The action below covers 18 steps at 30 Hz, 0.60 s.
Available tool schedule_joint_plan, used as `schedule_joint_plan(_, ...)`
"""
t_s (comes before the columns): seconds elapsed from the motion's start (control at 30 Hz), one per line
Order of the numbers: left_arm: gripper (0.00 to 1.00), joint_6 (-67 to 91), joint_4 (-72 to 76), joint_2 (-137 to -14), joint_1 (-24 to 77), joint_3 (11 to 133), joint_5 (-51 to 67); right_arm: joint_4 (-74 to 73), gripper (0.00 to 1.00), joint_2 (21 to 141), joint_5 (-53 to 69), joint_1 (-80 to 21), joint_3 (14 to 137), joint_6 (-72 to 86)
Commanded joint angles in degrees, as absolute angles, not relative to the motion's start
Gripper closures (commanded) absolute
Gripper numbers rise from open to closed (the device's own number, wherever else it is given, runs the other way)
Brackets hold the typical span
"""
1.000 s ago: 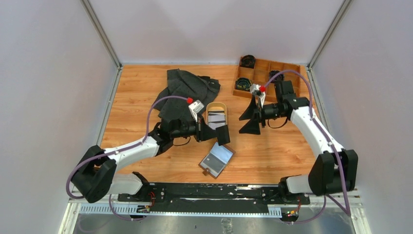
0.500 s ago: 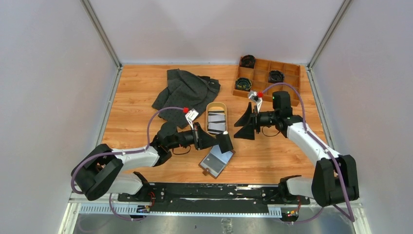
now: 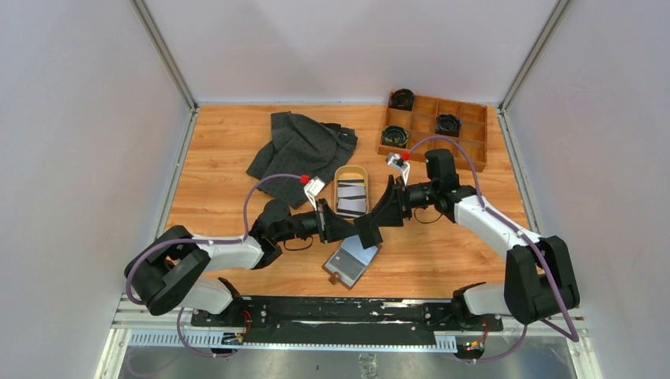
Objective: Put the credit cards into the card holder
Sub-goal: Pick up the credit card from the storage box.
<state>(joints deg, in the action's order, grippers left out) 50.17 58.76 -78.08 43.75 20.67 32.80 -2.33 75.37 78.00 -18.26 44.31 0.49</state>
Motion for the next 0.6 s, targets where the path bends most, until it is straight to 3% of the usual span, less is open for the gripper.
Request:
schedule_joint_plan(0.0, 1.0, 50.59, 62.64, -79.55, 44.55, 20.13, 32.78, -0.47, 0.49, 76.35, 80.24, -19.42, 45.59, 3.53)
schedule_joint_plan(0.07, 1.0, 50.71, 63.07, -79.79, 44.8, 20.08, 32.78, -0.53, 0.53, 76.61, 80.25, -19.42, 45.83, 3.69)
schedule_joint_plan(0.27, 1.0, 50.71, 63.61, -79.71, 44.91, 19.33, 32.56, 1.08, 0.86, 76.82, 80.07, -19.42, 45.83, 3.25)
schedule_joint_plan(0.37, 1.0, 50.42, 63.27, -79.12, 44.91, 18.8, 32.08, 1.05, 0.97, 76.74, 80.28, -19.42, 45.56, 2.41)
schedule_joint_plan(0.47, 0.98, 49.09, 60.99, -77.42, 44.91, 18.19, 30.78, 1.06, 1.0, 76.34, 80.85, -19.42, 44.94, 0.75)
schedule_joint_plan(0.57, 0.83, 45.81, 55.46, -72.95, 44.91, 17.47, 28.58, 1.2, 1.0, 75.67, 81.18, -19.43, 44.01, -1.01)
